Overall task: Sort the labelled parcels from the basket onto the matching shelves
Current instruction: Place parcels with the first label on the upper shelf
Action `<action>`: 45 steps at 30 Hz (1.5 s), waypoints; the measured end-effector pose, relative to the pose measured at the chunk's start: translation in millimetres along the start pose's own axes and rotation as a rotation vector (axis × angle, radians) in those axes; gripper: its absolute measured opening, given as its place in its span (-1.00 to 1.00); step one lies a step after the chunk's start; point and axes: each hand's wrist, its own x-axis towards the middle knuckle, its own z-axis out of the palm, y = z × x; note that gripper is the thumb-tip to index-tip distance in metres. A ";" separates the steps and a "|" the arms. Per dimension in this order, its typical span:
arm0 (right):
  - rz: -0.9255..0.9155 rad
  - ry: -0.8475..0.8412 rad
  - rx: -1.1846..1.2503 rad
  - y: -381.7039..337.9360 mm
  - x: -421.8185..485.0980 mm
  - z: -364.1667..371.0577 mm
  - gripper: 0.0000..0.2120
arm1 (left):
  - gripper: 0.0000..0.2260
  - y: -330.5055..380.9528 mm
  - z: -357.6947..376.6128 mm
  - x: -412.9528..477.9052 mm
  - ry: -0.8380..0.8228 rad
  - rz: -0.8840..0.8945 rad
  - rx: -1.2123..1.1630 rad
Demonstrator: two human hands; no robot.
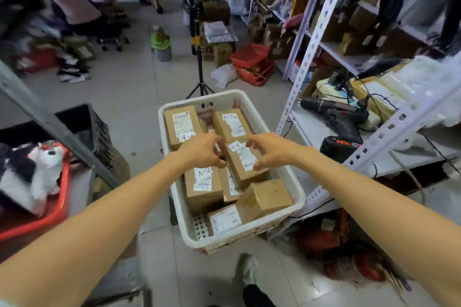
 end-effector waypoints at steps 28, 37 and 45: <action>-0.152 -0.531 -0.451 121.2 94.6 198.3 0.15 | -0.56 -51.7 191.5 63.4 -0.133 -0.395 -0.386; -0.199 -0.380 -0.550 125.9 101.1 221.4 -0.10 | -0.58 -69.8 219.0 43.8 -0.185 -0.455 -0.441; -0.065 -0.318 -0.009 90.0 105.8 132.2 -0.10 | -0.65 -68.8 158.3 47.6 -0.119 -0.394 -0.420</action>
